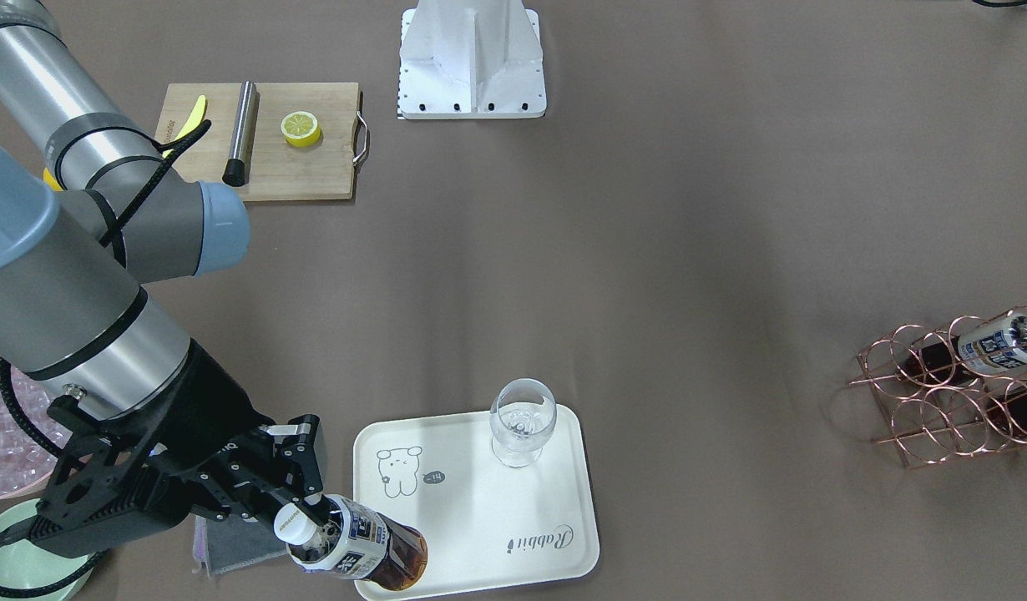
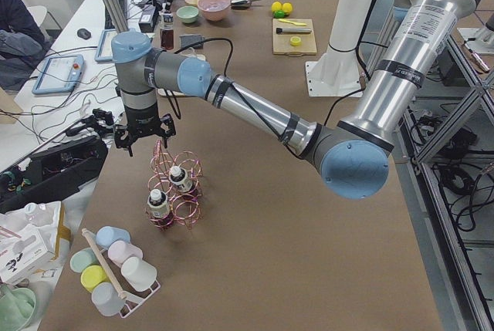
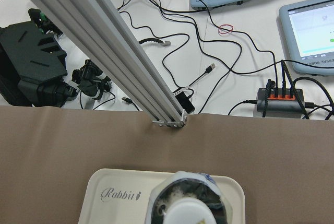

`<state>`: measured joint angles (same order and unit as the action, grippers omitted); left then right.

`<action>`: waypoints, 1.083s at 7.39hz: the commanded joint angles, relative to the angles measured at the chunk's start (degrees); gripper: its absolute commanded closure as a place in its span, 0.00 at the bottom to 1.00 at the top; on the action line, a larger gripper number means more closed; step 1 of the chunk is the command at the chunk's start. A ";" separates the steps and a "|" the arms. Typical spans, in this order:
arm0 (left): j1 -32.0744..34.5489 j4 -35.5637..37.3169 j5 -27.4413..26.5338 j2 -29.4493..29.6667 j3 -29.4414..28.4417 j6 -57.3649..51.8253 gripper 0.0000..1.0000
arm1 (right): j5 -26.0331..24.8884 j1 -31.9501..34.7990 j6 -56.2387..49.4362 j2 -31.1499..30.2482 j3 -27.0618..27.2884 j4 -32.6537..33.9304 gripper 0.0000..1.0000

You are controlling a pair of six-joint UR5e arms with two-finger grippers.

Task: Take tea from basket to plate

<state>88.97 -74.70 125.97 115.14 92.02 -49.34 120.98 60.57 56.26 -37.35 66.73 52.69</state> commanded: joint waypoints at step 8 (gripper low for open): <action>3.57 -12.10 7.97 -9.65 -3.59 63.49 0.02 | 6.54 -3.36 -0.79 0.87 -2.74 8.98 1.00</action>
<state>91.60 -80.15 132.21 109.80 90.66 13.97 125.53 57.33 56.11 -37.57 64.26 57.45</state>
